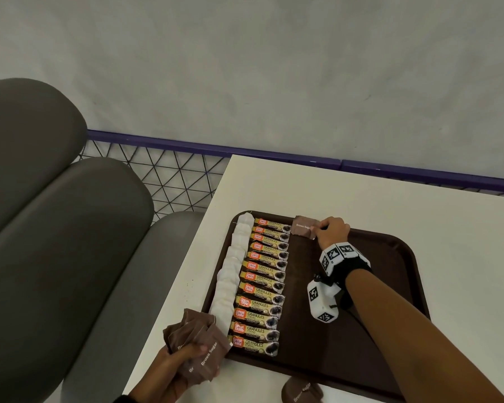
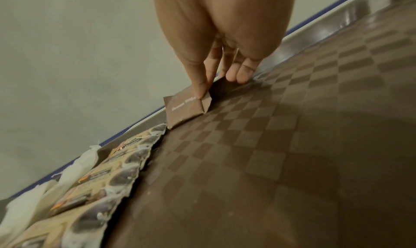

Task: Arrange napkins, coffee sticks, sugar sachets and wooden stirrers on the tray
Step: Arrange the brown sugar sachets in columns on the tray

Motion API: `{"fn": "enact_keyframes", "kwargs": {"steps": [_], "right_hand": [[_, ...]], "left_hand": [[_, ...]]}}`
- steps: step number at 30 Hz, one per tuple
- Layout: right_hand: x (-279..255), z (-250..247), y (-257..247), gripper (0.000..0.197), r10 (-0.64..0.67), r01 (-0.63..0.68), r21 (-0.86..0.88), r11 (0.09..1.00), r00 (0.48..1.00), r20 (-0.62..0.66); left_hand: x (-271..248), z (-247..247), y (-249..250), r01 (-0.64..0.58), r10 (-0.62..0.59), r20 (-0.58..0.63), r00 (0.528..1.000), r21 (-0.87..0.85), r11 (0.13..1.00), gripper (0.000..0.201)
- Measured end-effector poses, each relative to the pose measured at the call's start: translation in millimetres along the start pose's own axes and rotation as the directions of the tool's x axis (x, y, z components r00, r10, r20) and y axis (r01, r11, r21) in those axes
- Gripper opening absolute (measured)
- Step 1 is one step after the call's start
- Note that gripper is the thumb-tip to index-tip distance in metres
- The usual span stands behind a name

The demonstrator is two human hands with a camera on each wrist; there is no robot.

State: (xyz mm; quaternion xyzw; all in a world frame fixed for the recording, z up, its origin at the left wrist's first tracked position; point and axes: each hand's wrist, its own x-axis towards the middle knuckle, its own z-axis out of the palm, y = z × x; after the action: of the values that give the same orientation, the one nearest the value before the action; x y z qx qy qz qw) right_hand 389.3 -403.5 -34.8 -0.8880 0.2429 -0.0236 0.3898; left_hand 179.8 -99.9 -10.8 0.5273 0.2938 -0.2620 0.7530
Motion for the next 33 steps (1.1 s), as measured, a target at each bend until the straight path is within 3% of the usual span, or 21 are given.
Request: {"fn": "enact_keyframes", "kwargs": {"steps": [4, 9, 12, 15, 17, 20, 24, 28, 33], "right_hand": [[0.6, -2.7, 2.3, 0.017, -0.027, 0.027, -0.015, 1.000, 1.000, 0.005], [-10.7, -15.6, -1.3, 0.028, -0.057, 0.057, 0.019, 0.998, 0.998, -0.023], [-24.4, -24.0, -3.1, 0.027, -0.144, 0.144, 0.066, 0.987, 0.990, -0.004], [-50.5, -27.6, -2.6, 0.015, -0.257, 0.249, 0.123, 0.961, 0.965, 0.059], [-79.1, -32.9, -4.7, 0.012, -0.313, 0.281, 0.193, 0.940, 0.935, 0.165], [-132.1, -46.4, -14.5, 0.012, -0.379, 0.265, 0.310, 0.913, 0.830, 0.410], [-179.9, -52.7, -12.2, 0.019, -0.355, 0.101, 0.408, 0.908, 0.703, 0.616], [-201.4, -53.1, -4.0, 0.025, -0.339, 0.007, 0.432, 0.902, 0.631, 0.698], [-209.3, -63.7, 5.3, 0.013, -0.355, -0.030, 0.471, 0.882, 0.614, 0.705]], "left_hand": [[1.1, -4.9, -2.1, -0.015, 0.015, 0.009, 1.000, -0.001, 1.000, 0.061], [-3.6, -6.0, -3.9, -0.053, 0.052, 0.066, 0.996, 0.007, 0.999, 0.094], [-11.2, 5.5, 0.7, -0.117, 0.118, 0.114, 0.987, -0.011, 0.993, 0.082], [-18.9, 20.5, 5.2, -0.146, 0.148, 0.153, 0.977, -0.025, 0.989, 0.067], [-22.8, 30.8, 5.9, -0.154, 0.157, 0.161, 0.974, -0.030, 0.988, 0.054], [-27.7, 45.1, 3.5, -0.165, 0.170, 0.158, 0.973, -0.042, 0.985, 0.050], [-35.4, 61.4, 0.5, -0.179, 0.189, 0.155, 0.970, -0.079, 0.981, 0.044], [-43.9, 71.2, -1.2, -0.195, 0.206, 0.176, 0.963, -0.076, 0.978, 0.042], [-52.7, 72.6, -5.3, -0.142, 0.162, 0.216, 0.963, -0.103, 0.984, 0.043]]}}
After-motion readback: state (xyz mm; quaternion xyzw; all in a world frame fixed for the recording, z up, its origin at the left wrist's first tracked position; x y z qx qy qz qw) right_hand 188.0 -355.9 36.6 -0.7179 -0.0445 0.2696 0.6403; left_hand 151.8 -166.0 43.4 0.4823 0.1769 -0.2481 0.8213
